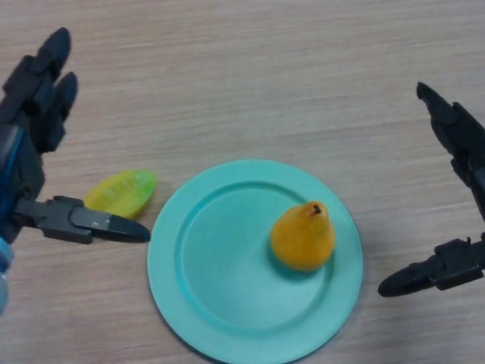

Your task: Pick up the yellow pear and place it on the plate

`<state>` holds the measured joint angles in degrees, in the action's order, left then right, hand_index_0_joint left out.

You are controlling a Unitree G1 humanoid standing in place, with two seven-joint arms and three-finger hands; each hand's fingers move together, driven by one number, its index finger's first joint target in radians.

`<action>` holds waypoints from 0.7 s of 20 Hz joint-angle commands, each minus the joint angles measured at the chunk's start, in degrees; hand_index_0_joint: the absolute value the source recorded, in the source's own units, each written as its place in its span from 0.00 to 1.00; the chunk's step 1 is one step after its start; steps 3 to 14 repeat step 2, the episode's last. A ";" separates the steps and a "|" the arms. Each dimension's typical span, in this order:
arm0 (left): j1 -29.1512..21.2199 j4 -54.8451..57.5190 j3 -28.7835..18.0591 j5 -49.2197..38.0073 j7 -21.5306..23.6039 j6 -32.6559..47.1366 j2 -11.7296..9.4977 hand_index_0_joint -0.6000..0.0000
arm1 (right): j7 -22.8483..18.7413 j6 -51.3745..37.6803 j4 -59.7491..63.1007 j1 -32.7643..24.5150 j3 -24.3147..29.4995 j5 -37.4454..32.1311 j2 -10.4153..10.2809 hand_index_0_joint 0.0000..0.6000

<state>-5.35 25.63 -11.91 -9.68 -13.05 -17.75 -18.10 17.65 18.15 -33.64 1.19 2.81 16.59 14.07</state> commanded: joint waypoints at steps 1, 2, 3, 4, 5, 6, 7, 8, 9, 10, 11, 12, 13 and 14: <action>-1.83 4.08 -2.67 0.82 2.00 4.57 -1.56 1.00 | -1.03 -6.23 -4.46 -1.71 1.56 1.31 0.73 0.00; -1.79 4.08 -2.94 0.44 1.92 4.42 -1.62 1.00 | -0.93 -5.55 -4.75 -1.76 1.67 0.12 0.62 0.00; -1.79 4.08 -2.94 0.44 1.92 4.42 -1.62 1.00 | -0.93 -5.55 -4.75 -1.76 1.67 0.12 0.62 0.00; -1.79 4.08 -2.94 0.44 1.92 4.42 -1.62 1.00 | -0.93 -5.55 -4.75 -1.76 1.67 0.12 0.62 0.00; -1.79 4.08 -2.94 0.44 1.92 4.42 -1.62 1.00 | -0.93 -5.55 -4.75 -1.76 1.67 0.12 0.62 0.00; -1.79 4.08 -2.94 0.44 1.92 4.42 -1.62 1.00 | -0.93 -5.55 -4.75 -1.76 1.67 0.12 0.62 0.00; -1.79 4.08 -2.94 0.44 1.92 4.42 -1.62 1.00 | -0.93 -5.55 -4.75 -1.76 1.67 0.12 0.62 0.00; -1.79 4.08 -2.94 0.44 1.92 4.42 -1.62 1.00 | -0.93 -5.55 -4.75 -1.76 1.67 0.12 0.62 0.00; -1.79 4.08 -2.94 0.44 1.92 4.42 -1.62 1.00 | -0.93 -5.55 -4.75 -1.76 1.67 0.12 0.62 0.00; -1.79 4.08 -2.94 0.44 1.92 4.42 -1.62 1.00 | -0.93 -5.55 -4.75 -1.76 1.67 0.12 0.62 0.00; -1.79 4.08 -2.94 0.44 1.92 4.42 -1.62 1.00 | -0.93 -5.55 -4.75 -1.76 1.67 0.12 0.62 0.00; -1.79 4.08 -2.94 0.44 1.92 4.42 -1.62 1.00 | -0.93 -5.55 -4.75 -1.76 1.67 0.12 0.62 0.00; -1.79 4.08 -2.94 0.44 1.92 4.42 -1.62 1.00 | -0.93 -5.55 -4.75 -1.76 1.67 0.12 0.62 0.00; -1.79 4.08 -2.94 0.44 1.92 4.42 -1.62 1.00 | -0.93 -5.55 -4.75 -1.76 1.67 0.12 0.62 0.00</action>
